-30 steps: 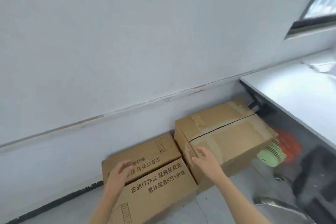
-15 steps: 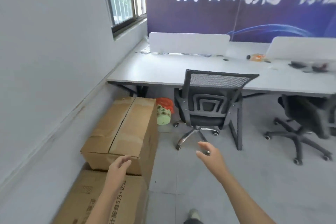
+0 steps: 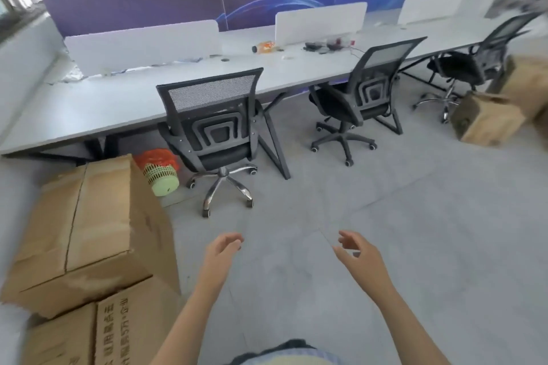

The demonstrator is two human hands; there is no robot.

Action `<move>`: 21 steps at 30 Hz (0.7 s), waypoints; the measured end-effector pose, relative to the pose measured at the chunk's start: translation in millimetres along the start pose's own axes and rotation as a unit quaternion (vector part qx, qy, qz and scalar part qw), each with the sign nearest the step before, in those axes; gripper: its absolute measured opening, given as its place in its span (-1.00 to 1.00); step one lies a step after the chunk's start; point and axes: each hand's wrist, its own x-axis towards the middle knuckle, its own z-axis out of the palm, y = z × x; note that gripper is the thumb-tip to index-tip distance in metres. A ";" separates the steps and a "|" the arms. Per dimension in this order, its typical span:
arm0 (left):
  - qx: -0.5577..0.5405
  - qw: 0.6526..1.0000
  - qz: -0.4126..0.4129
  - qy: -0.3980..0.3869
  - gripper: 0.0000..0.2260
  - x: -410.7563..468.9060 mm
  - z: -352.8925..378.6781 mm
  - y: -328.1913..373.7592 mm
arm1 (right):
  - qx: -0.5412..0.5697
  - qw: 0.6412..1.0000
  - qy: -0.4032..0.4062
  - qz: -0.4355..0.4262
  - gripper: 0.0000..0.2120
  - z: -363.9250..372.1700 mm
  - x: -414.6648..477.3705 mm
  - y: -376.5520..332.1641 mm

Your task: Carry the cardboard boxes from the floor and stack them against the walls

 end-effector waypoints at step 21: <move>0.078 0.928 -0.024 -0.362 -0.82 -106.1 325.9 3.4 | 0.079 0.911 0.293 0.280 -0.86 -200.8 -175.4 186.9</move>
